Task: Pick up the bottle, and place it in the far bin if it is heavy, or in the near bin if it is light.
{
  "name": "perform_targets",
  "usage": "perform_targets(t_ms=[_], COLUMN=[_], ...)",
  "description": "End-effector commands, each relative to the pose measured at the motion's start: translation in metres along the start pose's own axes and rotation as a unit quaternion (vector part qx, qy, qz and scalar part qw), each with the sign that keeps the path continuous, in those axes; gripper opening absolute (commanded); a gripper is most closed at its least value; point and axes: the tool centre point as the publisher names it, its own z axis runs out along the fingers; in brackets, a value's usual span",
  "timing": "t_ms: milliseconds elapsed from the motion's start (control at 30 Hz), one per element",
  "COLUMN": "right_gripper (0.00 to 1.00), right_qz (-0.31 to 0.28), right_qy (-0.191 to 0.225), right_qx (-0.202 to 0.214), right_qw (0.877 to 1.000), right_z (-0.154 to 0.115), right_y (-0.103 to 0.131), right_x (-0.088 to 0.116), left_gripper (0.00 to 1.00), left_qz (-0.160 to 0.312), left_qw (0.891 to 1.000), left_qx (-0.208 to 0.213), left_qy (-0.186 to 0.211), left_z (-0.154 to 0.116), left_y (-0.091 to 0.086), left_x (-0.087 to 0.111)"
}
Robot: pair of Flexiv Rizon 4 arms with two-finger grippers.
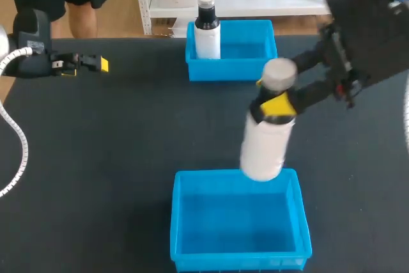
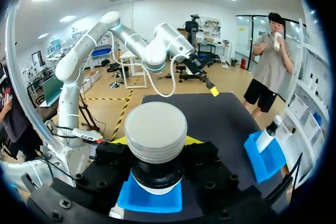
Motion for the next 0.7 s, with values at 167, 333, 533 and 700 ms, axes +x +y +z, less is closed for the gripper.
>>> perform_targets(t_ms=[167,333,533,700], right_gripper=[0.00,0.00,0.00,0.00], right_qz=[-0.032,-0.037,-0.039,-0.044], right_qy=[-0.002,-0.005,-0.011,-0.007], right_qx=[-0.037,-0.057,-0.085,-0.097], right_qw=[0.999,0.998,0.996,0.994], right_z=[0.054,0.075,0.094,0.106], right_y=[0.011,0.022,0.033,0.038], right_x=[0.003,0.020,0.037,0.046], left_gripper=[1.00,1.00,1.00,1.00], left_qz=[0.000,0.000,0.000,0.000], left_qw=[1.000,1.000,1.000,1.000], left_qx=[0.000,0.000,0.000,0.000], left_qy=[0.000,0.000,0.000,0.000], left_z=[0.000,0.000,0.000,0.000], left_y=[0.000,0.000,0.000,0.000], left_x=[0.000,0.000,0.000,0.000])
